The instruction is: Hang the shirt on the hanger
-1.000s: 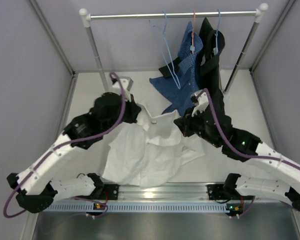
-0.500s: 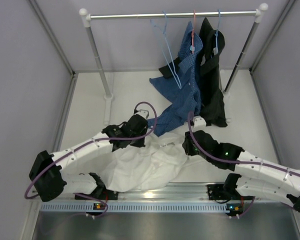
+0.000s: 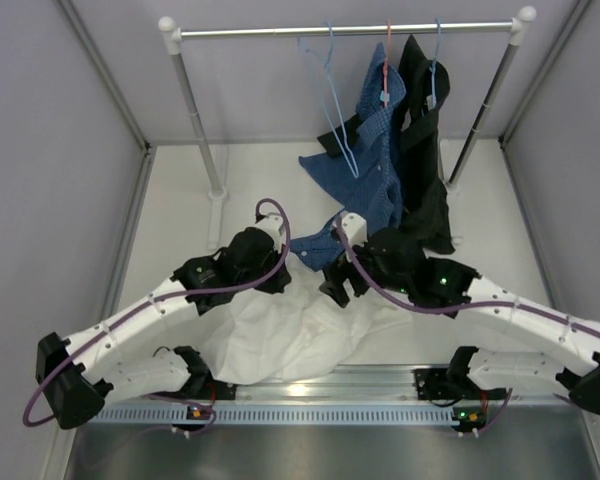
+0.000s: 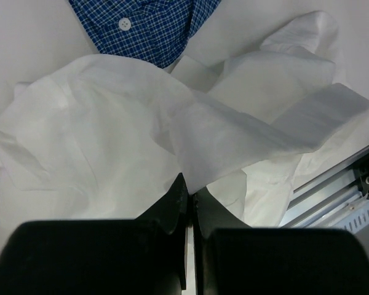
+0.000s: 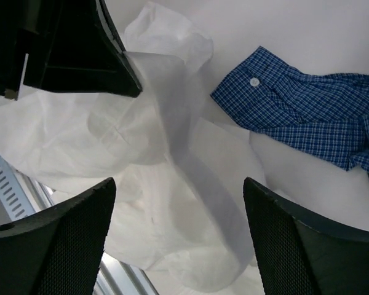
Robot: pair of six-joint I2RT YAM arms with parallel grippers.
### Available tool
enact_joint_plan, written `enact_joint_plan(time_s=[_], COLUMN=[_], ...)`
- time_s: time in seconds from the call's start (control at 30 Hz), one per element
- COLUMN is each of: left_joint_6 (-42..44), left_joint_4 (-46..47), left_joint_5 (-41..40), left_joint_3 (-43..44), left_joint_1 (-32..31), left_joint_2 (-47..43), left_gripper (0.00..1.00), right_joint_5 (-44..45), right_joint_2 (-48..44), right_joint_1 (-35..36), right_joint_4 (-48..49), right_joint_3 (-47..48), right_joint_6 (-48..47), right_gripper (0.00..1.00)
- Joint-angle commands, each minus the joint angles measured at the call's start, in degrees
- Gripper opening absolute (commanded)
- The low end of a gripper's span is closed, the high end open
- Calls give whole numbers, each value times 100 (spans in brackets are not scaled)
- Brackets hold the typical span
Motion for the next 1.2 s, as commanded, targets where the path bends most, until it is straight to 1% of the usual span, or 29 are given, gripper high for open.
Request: enact_joint_plan(time_s=[0.0, 0.03, 0.07, 0.17, 0.23, 0.27, 0.3, 0.33, 0.4, 0.43, 0.47, 0.5, 0.57, 0.67, 0.73, 0.8, 0.83, 0.87, 0.97, 1.0, 1.07, 1.1, 1.13, 1.17], left_joint_6=[106, 132, 150, 167, 185, 185, 176, 167, 115, 97, 106, 123, 167, 246, 317, 343, 352, 352, 256, 229, 185, 150, 132, 132], left_joint_4=[271, 254, 262, 262, 254, 262, 262, 254, 254, 262, 262, 262, 271, 280, 271, 280, 350, 463, 526, 526, 526, 517, 526, 613], left_joint_5=[299, 317, 325, 273, 281, 308, 386, 439, 536, 641, 746, 765, 975, 1221, 1178, 1038, 1029, 994, 766, 739, 634, 390, 352, 343], left_joint_3=[149, 141, 140, 140, 149, 149, 149, 141, 149, 158, 184, 271, 447, 895, 1054, 1037, 933, 862, 738, 729, 625, 572, 528, 466], left_joint_1=[-9, -9, -9, -9, -9, -9, -9, -9, -9, -9, -9, -9, -9, -9, -9, -9, -9, -9, -9, -9, -9, -9, -9, -9], left_joint_2=[-232, -259, -294, -408, -434, -443, -461, -452, -452, -452, -426, -417, -408, -399, -408, -312, -251, -76, 250, 355, 470, 462, 444, 401], left_gripper=[0, 0, 0, 0, 0, 0, 0, 0, 0, 0, 0, 0, 0, 0, 0, 0, 0, 0, 0, 1, 10, 14, 17, 22], right_joint_5=[-640, -596, -499, -288, -166, 149, 335, 571, 1527, 1532, 2115, 2356, 2655, 2683, 2805, 2955, 3164, 3219, 3035, 3000, 2912, 2903, 2851, 2815], right_joint_2=[859, 1001, 1115, 1432, 1468, 1477, 1512, 1521, 1504, 1486, 1460, 1381, 1240, 985, 941, 1028, 1072, 1151, 1126, 1099, 1055, 1038, 1029, 1011], right_joint_1=[-2, 16, 16, 16, 16, 16, 16, -1, -45, -54, -54, -63, -63, -63, -72, -98, -107, -142, -151, -142, -151, -151, -151, -151], right_joint_4=[285, 294, 337, 530, 654, 706, 776, 786, 812, 804, 795, 786, 751, 690, 646, 488, 391, 199, 153, 162, 162, 162, 162, 162], right_joint_3=[430, 457, 492, 440, 334, 317, 308, 334, 421, 465, 518, 614, 720, 931, 1011, 985, 967, 915, 652, 598, 502, 475, 457, 422], right_joint_6=[-686, -721, -739, -748, -739, -730, -713, -660, -433, -318, -221, -38, 43, 201, 307, 499, 622, 806, 966, 1044, 1063, 1072, 1063, 1072], right_gripper=[80, 76, 68, 50, 43, 28, 16, 0, 0, 0, 0, 0, 0, 0, 0, 0, 0, 0, 0, 0, 0, 0, 0, 0])
